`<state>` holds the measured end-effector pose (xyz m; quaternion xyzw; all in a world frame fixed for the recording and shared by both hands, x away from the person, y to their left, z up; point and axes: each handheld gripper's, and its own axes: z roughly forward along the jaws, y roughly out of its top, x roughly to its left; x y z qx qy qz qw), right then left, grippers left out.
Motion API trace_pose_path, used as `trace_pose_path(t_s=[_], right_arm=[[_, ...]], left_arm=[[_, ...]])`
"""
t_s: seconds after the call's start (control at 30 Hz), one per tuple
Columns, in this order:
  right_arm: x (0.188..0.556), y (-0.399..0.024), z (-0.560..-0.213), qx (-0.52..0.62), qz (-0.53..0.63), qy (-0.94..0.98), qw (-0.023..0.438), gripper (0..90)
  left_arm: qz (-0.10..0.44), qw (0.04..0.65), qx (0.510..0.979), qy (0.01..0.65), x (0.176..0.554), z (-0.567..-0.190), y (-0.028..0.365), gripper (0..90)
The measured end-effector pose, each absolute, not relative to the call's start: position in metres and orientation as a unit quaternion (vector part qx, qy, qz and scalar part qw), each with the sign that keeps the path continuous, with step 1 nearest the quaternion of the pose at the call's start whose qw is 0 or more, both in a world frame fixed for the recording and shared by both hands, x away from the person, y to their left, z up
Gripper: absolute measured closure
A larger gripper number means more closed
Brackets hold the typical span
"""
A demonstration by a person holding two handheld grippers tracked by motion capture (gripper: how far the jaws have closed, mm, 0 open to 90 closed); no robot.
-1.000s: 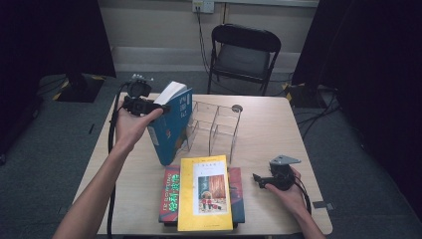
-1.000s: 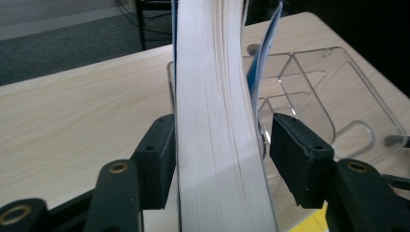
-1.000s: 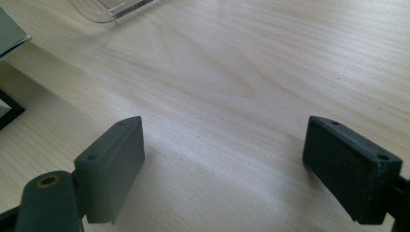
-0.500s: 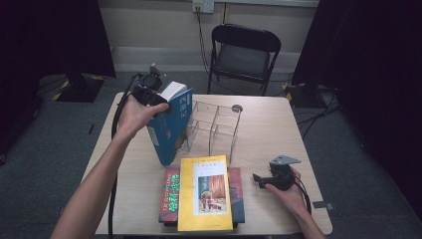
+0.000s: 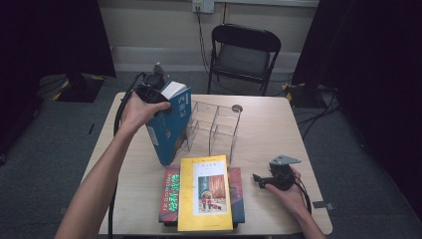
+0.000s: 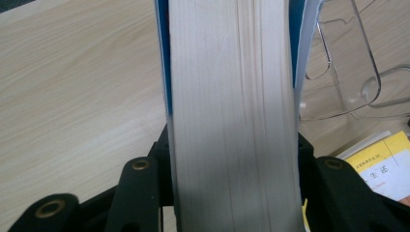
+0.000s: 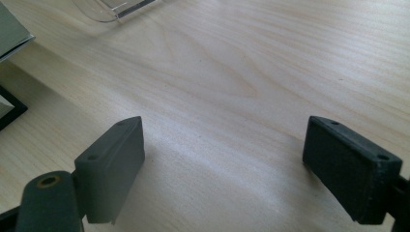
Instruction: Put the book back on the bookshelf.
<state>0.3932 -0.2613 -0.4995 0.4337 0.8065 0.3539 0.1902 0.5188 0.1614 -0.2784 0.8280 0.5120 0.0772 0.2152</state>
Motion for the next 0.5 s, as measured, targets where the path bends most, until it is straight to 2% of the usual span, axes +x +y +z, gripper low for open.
trace_pose_path(t_s=[0.3, 0.33, 0.5], right_arm=[[0.3936, -0.2612, -0.4995, 0.432, 0.354, 0.807, 0.19, 14.9], [0.3936, -0.2613, -0.4995, 0.433, 0.354, 0.807, 0.189, 14.8], [0.3937, -0.2614, -0.4995, 0.432, 0.355, 0.807, 0.189, 14.9]], left_arm=[[0.06, 0.184, 0.836, 0.513, 0.5234, -0.2802, 0.1574, 54.2], [0.059, 0.189, 0.834, 0.516, 0.523, -0.2798, 0.1588, 58.5], [0.058, 0.181, 0.832, 0.521, 0.519, -0.2777, 0.1555, 60.8]])
